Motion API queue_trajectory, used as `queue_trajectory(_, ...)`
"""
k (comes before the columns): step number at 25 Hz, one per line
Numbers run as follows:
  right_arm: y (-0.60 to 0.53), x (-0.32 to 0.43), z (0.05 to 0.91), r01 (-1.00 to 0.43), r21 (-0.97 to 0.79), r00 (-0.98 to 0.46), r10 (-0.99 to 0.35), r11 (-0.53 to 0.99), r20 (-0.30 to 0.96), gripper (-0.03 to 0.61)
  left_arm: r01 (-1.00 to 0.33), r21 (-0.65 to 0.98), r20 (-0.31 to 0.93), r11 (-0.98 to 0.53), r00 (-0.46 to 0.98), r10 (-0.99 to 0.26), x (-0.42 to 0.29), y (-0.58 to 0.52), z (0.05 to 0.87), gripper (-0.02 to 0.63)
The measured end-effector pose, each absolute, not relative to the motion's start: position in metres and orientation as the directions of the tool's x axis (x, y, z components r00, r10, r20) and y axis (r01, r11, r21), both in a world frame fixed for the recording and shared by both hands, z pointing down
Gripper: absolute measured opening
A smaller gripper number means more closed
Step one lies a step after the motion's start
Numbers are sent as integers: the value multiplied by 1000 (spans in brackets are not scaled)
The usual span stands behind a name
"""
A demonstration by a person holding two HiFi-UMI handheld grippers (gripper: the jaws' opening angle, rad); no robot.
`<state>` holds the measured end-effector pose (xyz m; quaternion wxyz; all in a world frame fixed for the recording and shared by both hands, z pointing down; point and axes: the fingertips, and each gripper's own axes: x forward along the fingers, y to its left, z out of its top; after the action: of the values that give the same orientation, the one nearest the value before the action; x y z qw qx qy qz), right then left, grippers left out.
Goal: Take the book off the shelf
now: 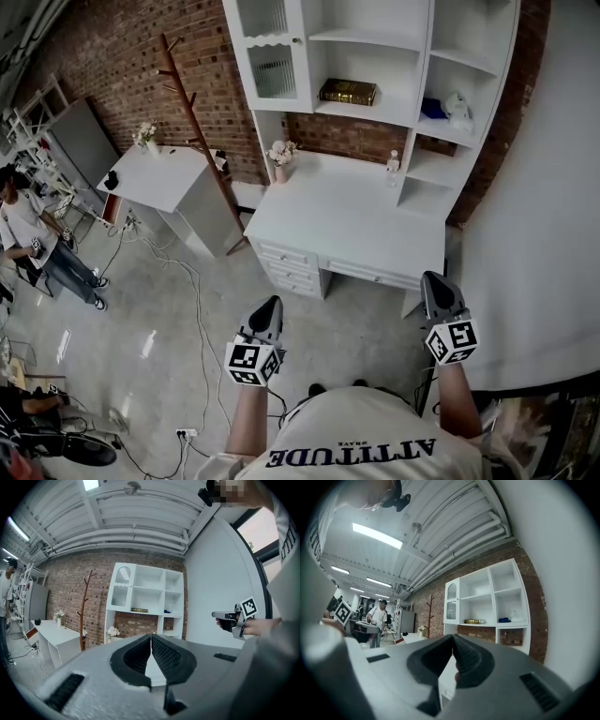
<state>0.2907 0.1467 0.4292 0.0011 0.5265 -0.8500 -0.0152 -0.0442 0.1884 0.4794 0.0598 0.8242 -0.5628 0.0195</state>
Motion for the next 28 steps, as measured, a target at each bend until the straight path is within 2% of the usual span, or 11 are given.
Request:
queue_trajectory(10, 154, 279, 432, -911, 32, -412, -911, 411, -4, 29, -919, 93, 110, -383, 392, -913, -55, 190, 487, 26)
queue_trajectory(18, 163, 256, 432, -900, 136, -414, -910, 414, 28, 31, -895, 101, 100, -434, 444, -891, -64, 194, 488, 26)
queue_trajectory(28, 185, 237, 434, -908, 135, -397, -917, 398, 36, 31, -874, 116, 90, -471, 482, -872, -74, 197, 493, 26)
